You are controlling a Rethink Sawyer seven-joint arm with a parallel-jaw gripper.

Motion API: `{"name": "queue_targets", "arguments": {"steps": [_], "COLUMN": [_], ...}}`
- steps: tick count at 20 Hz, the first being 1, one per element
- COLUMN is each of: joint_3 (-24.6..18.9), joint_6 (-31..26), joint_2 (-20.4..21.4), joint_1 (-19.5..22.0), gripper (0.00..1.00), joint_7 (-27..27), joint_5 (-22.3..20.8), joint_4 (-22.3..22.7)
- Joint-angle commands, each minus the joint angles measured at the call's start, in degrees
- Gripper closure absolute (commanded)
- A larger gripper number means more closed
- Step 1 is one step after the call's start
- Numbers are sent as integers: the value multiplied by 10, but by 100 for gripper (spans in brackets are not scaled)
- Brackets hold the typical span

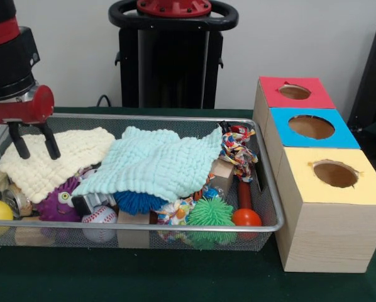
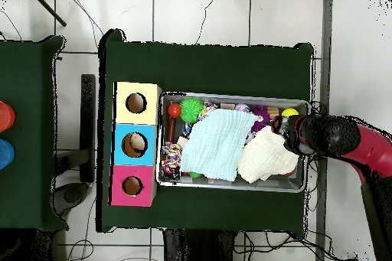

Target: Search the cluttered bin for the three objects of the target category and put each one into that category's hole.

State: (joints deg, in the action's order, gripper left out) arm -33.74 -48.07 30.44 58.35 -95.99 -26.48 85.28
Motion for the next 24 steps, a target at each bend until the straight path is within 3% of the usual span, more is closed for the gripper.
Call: {"name": "queue_targets", "arguments": {"steps": [1,9,16,20,24], "joint_3": [-13,-16,-12,-14,-34], "joint_6": [-53,-47,-47,-40,-57], "joint_2": [-22,-35,-55,-54,-67], "joint_1": [14,26,28,25,31], "gripper": [0,0,0,0,0], "joint_7": [178,188,204,197,249], "joint_5": [-48,-54,-68,-72,-80], "joint_4": [8,-13,-69,-65,-81]}}
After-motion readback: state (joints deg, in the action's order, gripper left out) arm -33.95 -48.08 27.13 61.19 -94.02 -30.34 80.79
